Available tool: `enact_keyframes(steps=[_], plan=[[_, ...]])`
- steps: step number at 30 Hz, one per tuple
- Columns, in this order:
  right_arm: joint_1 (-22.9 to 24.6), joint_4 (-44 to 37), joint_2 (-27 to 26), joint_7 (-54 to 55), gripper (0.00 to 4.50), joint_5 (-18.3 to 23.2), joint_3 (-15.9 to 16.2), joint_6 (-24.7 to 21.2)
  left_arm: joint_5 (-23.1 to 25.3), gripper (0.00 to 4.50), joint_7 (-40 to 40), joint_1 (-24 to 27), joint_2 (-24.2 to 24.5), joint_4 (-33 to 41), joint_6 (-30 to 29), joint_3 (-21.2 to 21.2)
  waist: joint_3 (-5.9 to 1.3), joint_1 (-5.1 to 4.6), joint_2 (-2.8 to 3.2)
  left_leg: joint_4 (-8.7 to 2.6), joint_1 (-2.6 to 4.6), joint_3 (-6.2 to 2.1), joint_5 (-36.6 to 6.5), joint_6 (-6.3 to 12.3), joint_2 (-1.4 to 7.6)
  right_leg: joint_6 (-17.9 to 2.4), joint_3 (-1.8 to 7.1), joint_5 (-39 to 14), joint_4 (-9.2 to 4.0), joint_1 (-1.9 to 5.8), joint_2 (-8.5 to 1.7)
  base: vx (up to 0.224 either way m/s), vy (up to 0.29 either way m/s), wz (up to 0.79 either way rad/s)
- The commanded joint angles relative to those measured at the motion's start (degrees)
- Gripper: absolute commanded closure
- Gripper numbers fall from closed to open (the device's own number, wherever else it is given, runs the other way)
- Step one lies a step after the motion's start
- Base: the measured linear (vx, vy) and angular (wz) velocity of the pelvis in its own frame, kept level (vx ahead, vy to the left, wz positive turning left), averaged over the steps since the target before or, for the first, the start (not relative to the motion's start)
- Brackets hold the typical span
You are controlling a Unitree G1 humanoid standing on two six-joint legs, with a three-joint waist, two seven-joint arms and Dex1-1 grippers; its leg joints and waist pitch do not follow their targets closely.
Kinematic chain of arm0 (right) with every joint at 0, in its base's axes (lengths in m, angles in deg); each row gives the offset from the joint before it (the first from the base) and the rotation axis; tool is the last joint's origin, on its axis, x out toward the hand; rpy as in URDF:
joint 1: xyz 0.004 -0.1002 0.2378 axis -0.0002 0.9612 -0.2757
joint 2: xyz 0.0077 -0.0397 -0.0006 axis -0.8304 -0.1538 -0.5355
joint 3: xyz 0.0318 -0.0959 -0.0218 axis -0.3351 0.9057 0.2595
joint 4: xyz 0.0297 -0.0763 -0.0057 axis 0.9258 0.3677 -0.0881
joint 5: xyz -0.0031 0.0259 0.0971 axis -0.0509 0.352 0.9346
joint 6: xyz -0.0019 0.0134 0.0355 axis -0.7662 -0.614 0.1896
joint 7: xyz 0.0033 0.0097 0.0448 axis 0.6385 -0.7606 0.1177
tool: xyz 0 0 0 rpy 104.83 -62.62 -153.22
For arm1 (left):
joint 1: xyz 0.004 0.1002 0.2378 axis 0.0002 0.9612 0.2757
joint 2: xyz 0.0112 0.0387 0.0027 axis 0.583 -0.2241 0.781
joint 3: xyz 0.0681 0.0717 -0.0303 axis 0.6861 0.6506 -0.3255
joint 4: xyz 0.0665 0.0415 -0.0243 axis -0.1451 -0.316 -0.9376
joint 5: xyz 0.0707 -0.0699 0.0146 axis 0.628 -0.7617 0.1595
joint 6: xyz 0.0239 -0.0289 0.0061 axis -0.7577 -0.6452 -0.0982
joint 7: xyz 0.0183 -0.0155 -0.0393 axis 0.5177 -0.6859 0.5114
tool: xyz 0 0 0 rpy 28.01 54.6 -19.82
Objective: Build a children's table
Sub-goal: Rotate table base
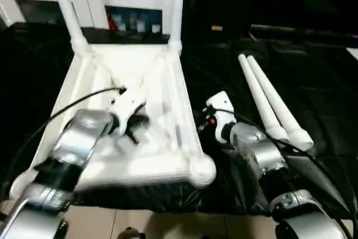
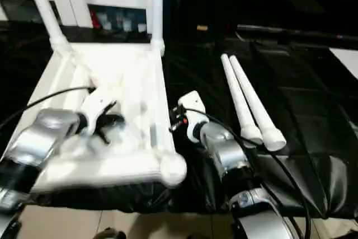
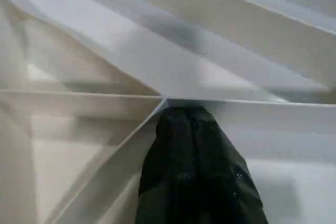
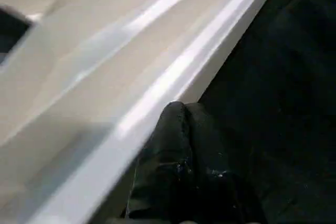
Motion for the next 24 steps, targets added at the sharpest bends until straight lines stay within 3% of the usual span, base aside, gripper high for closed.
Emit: enact_keyframes(steps=[1, 4, 6, 7, 8, 9, 10, 11, 12, 13, 14, 16, 17, 20, 21, 23, 24], plan=[[0.4, -4.5, 0.2, 1.2, 4.46, 0.5, -0.7, 0.2, 2.2, 4.5, 5.4, -3.7, -1.6, -6.0, 6.8, -0.3, -4.28, -0.1, 0.42, -4.53, 1.58, -0.89, -21.4, -3.02, 0.62, -5.8, 1.46, -23.2, -4.76, 1.87, -2.08, 0.0, 0.0, 0.0], [2.9, -9.8, 1.4, 3.2, 4.46, 0.3, -2.2, -1.9, 1.4, 4.5, 8.1, -4.9, -4.0, -9.7, 10.3, -1.8, -4.5, 0.12, 0.67, -4.48, 1.37, -0.87, -19.0, -2.8, 0.7, -7.2, 1.49, -18.6, -4.19, 2.15, -2.06, 0.0, 0.0, 0.0], [5.0, -14.4, 2.7, 4.2, 4.46, 0.4, -3.3, -4.1, 0.1, 4.5, 7.4, -4.4, -5.0, -7.9, 10.1, -2.6, -4.52, 0.25, 0.83, -4.38, 1.51, -0.7, -18.0, -2.7, 0.76, -8.2, 1.61, -15.9, -3.92, 2.15, -1.95, 0.0, 0.0, 0.0], [5.0, -14.4, 2.7, 4.2, 4.46, 0.4, -3.3, -4.1, 0.1, 4.5, 7.4, -4.4, -5.0, -7.9, 10.1, -2.6, -4.7, 0.47, 0.63, -4.25, 1.49, -0.55, -16.8, -2.46, 0.81, -8.9, 1.61, -13.7, -3.74, 2.34, -1.97, 0.0, 0.0, 0.0], [5.7, -16.0, 3.0, 4.5, 4.46, 0.8, -4.0, -5.3, -0.7, 4.5, 6.9, -4.0, -5.2, -6.5, 9.6, -3.0, -4.7, 0.47, 0.63, -4.25, 1.49, -0.55, -16.8, -2.46, 0.81, -8.9, 1.61, -13.7, -3.74, 2.34, -1.97, 0.0, 0.0, 0.0], [6.8, -19.0, 3.7, 5.5, 4.46, 1.2, -5.3, -8.3, -1.4, 4.5, 5.8, -2.9, -4.9, -3.2, 8.9, -3.3, -4.82, 0.48, 0.81, -4.24, 1.14, -0.65, -14.6, -2.1, 0.87, -10.1, 1.57, -10.2, -3.22, 2.87, -2.01, 0.0, 0.0, 0.0], [8.0, -22.0, 4.4, 7.4, 4.46, 0.8, -6.6, -11.3, -2.1, 4.5, 5.1, -1.6, -4.6, 0.1, 8.3, -3.6, -4.89, 0.39, 0.67, -4.12, 1.13, -0.5, -14.1, -1.86, 0.8, -10.3, 1.55, -9.4, -3.19, 2.76, -1.9, 0.0, 0.0, 0.0], [8.5, -23.2, 4.7, 8.2, 4.46, 0.4, -7.1, -12.4, -2.4, 4.5, 4.8, -1.1, -4.5, 1.5, 8.1, -3.7, -4.91, 0.38, 1.21, -4.08, 1.2, -0.59, -12.9, -1.92, 0.92, -10.9, 1.55, -7.0, -2.87, 2.94, -1.86, 0.05, 0.001, 0.0], [9.9, -26.5, 5.2, 9.9, 4.31, 0.5, -8.6, -14.5, -3.2, 4.5, 5.1, 0.3, -4.5, 5.2, 7.2, -4.4, -4.99, 0.29, 1.06, -3.92, 1.1, -0.48, -12.2, -1.73, 0.78, -11.3, 1.51, -5.7, -2.7, 2.94, -1.73, 0.05, 0.001, 0.0], [10.7, -28.8, 4.8, 10.0, 4.21, 2.2, -9.8, -16.2, -3.5, 4.5, 5.2, 1.3, -4.5, 7.4, 7.4, -4.5, -5.06, 0.39, 1.36, -3.75, 1.19, -0.38, -11.0, -1.45, 0.69, -11.7, 1.55, -3.6, -2.44, 3.03, -1.68, 0.0, 0.0, 0.0], [11.4, -31.0, 4.4, 10.8, 4.14, 3.2, -11.2, -17.8, -4.5, 4.5, 4.8, 2.5, -4.6, 10.3, 7.1, -4.6, -5.03, 0.27, 1.22, -3.72, 1.1, -0.33, -10.5, -0.75, 0.68, -12.0, 1.56, -2.6, -2.47, 3.13, -1.65, 0.0, 0.0, 0.0], [12.4, -33.5, 4.3, 12.8, 4.0, 2.6, -12.2, -19.2, -6.0, 4.17, 4.1, 4.0, -5.2, 14.0, 6.8, -4.7, -4.79, 0.17, 1.12, -3.9, 1.16, -0.22, -12.0, -0.85, 0.71, -11.5, 1.5, -6.3, -2.89, 3.02, -1.72, 0.0, 0.0, 0.0], [13.5, -36.3, 3.8, 15.2, 3.88, 2.2, -13.6, -20.5, -8.6, 4.09, 3.6, 5.4, -6.9, 17.6, 6.0, -5.4, -4.65, 0.12, 1.5, -4.01, 1.23, -0.27, -12.8, -1.26, 0.69, -11.4, 1.51, -7.8, -3.02, 2.92, -1.69, 0.0, 0.0, 0.0], [14.3, -38.5, 3.3, 16.4, 3.71, 2.8, -14.7, -22.5, -12.7, 4.0, 2.6, 7.0, -9.5, 21.3, 5.3, -5.9, -4.29, -0.05, 1.24, -4.24, 1.42, -0.19, -16.7, -2.35, 0.77, -10.3, 1.6, -13.8, -3.7, 2.64, -1.72, 0.0, 0.0, 0.0], [15.1, -40.3, 3.0, 18.3, 3.64, 2.4, -15.7, -25.6, -15.3, 3.92, 1.2, 8.8, -11.0, 24.5, 3.3, -5.1, -4.2, -0.06, 1.35, -4.31, 1.64, -0.3, -19.1, -2.89, 0.8, -8.8, 1.57, -17.5, -4.13, 2.24, -1.61, 0.0, 0.0, 0.0], [15.6, -41.1, 3.1, 19.4, 3.39, 1.9, -16.3, -27.7, -15.3, 3.72, 0.0, 9.9, -10.7, 26.2, 3.0, -3.5, -4.1, -0.16, 1.35, -4.55, 1.46, -0.52, -20.3, -3.15, 0.75, -7.3, 1.54, -19.7, -4.38, 2.16, -1.47, 0.0, 0.0, 0.0], [15.8, -41.5, 3.2, 19.9, 3.39, 1.5, -16.5, -28.5, -15.2, 3.72, -0.4, 10.3, -10.6, 26.8, 3.0, -2.9, -4.0, -0.26, 0.86, -4.57, 1.44, -0.43, -20.7, -3.18, 0.7, -6.5, 1.52, -20.7, -4.61, 2.07, -1.38, 0.0, 0.0, 0.0]])
